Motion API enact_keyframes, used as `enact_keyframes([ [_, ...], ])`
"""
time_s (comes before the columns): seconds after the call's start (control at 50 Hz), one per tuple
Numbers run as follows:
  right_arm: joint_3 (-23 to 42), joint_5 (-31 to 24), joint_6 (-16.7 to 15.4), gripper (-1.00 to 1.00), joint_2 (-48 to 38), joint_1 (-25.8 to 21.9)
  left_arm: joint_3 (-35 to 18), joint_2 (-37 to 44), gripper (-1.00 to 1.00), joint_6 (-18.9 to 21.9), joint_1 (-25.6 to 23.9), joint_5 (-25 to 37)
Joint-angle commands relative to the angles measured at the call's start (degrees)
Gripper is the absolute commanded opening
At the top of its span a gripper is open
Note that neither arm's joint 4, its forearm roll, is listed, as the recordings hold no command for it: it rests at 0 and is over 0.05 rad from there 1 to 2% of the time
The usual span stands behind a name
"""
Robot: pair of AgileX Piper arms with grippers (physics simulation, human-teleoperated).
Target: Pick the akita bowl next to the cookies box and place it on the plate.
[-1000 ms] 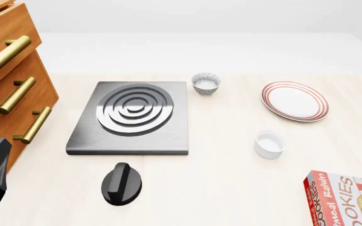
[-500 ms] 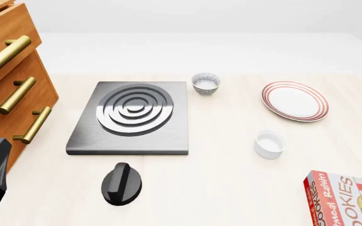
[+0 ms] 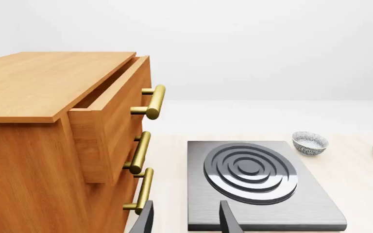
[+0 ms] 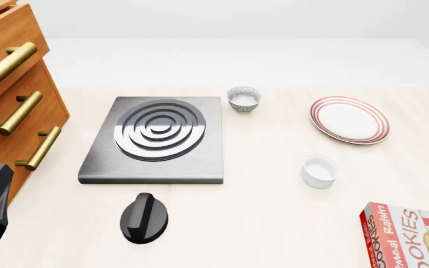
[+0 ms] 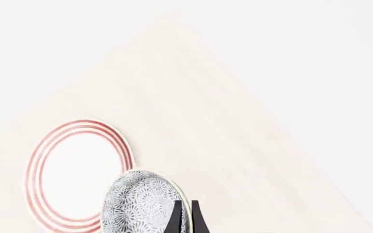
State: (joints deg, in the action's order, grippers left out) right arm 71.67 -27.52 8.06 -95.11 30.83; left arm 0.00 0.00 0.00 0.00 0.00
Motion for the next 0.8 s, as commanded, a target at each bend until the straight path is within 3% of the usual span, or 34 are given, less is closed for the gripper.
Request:
enact_keyframes([
  [0.02,-0.69,0.02,1.60,-1.00,1.10,-3.58,0.00,0.00,1.00,0.00,0.00,0.00],
  [0.16,-0.93,0.63,2.85,-1.00,1.05,-5.57,0.00,0.00,1.00,0.00,0.00,0.00],
  [0.48,-0.84,3.30,10.15,-1.00,-1.96,-12.51,0.00,0.00,1.00,0.00,0.00,0.00],
  [0.8,0.15,5.85,14.02,-1.00,-6.38,-13.79,0.00,0.00,1.00,0.00,0.00,0.00],
])
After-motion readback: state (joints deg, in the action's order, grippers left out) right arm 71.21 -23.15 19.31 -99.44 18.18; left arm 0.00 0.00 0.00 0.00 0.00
